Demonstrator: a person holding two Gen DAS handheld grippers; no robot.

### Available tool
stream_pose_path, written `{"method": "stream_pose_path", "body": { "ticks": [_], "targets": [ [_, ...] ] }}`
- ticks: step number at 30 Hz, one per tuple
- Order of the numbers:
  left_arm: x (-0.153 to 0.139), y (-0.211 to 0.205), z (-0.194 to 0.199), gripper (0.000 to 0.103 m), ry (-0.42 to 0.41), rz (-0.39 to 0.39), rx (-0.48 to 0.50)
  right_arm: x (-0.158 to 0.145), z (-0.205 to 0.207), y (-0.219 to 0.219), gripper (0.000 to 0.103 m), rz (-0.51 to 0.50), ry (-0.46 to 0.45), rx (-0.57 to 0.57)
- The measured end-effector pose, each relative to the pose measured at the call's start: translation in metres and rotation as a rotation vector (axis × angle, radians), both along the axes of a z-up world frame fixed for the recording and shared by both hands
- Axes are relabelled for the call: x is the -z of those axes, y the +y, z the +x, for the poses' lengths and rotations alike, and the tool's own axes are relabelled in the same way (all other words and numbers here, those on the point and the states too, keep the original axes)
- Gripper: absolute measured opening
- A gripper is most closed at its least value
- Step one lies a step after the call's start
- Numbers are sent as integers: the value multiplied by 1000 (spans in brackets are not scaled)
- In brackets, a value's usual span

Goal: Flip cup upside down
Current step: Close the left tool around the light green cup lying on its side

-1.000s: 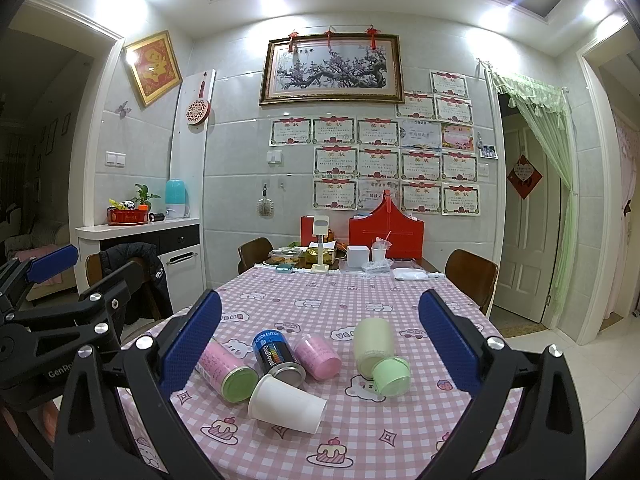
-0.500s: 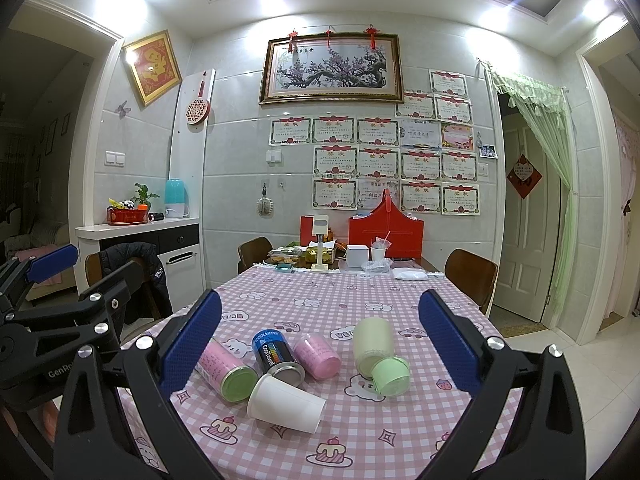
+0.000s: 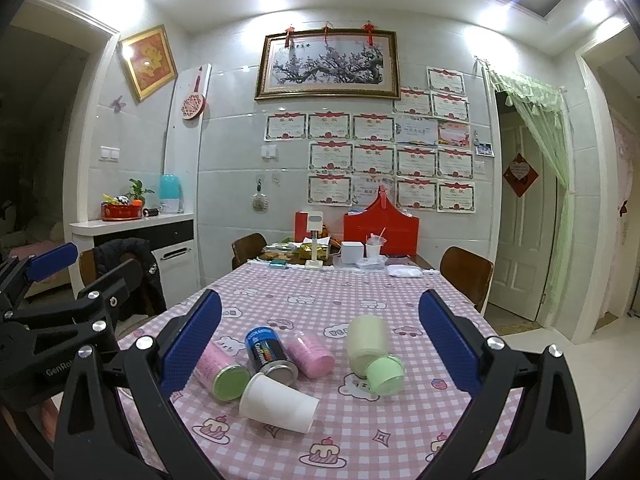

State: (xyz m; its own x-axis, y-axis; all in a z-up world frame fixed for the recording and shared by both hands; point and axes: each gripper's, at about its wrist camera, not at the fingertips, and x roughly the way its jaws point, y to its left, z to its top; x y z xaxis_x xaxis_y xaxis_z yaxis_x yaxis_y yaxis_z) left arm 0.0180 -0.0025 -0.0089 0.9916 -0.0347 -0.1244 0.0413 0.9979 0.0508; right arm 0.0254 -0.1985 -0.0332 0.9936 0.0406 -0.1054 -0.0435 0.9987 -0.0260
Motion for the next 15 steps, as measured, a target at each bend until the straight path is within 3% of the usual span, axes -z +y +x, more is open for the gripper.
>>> {"method": "stream_pose_path", "body": {
  "ticks": [7, 15],
  "targets": [
    [10, -1, 33, 88, 41, 0, 30, 6, 25, 2, 95, -7, 29, 16],
    [27, -12, 106, 88, 218, 5, 83, 18, 77, -9, 95, 7, 132, 22]
  ]
}}
